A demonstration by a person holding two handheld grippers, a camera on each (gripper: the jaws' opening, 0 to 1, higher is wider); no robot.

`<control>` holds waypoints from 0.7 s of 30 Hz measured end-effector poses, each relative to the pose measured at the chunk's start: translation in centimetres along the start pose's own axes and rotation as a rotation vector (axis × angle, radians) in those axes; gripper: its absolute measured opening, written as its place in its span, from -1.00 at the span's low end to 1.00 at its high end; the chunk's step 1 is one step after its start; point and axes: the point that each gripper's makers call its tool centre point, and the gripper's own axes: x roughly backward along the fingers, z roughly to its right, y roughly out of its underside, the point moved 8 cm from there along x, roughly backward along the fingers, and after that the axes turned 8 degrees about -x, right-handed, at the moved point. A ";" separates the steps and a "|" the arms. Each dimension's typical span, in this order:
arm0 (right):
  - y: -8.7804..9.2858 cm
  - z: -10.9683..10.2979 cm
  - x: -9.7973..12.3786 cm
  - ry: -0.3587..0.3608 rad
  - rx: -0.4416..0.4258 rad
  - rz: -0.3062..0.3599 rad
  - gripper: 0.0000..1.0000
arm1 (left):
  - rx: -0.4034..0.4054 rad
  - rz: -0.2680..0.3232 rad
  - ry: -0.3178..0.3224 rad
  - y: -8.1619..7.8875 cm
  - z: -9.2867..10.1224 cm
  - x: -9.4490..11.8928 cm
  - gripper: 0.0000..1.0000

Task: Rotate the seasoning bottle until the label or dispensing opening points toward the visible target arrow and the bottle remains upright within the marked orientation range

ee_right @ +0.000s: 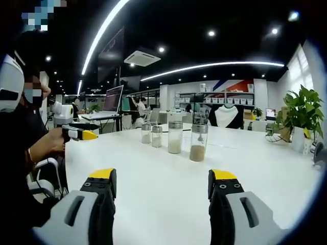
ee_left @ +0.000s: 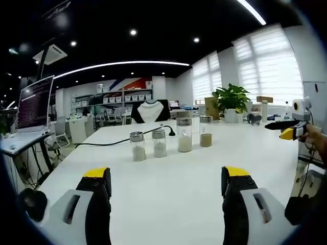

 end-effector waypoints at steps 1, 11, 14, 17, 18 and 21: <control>0.0 0.0 0.0 0.001 -0.001 -0.001 0.47 | 0.004 0.001 -0.001 0.0 0.0 0.0 0.89; 0.1 0.1 -0.1 0.005 -0.003 -0.002 0.46 | 0.018 -0.009 -0.003 0.6 0.1 -0.1 0.86; 0.2 0.2 -0.1 0.009 -0.007 -0.001 0.46 | 0.018 -0.028 0.009 1.1 0.5 -0.2 0.86; 0.2 0.3 -0.2 0.010 -0.007 -0.002 0.46 | 0.040 -0.019 0.002 1.1 0.4 -0.3 0.86; 0.2 0.3 -0.2 0.009 -0.007 -0.004 0.46 | 0.044 -0.014 -0.002 1.0 0.4 -0.3 0.86; 0.3 0.3 -0.3 0.008 -0.007 -0.008 0.46 | 0.043 -0.004 -0.009 0.8 0.2 -0.3 0.85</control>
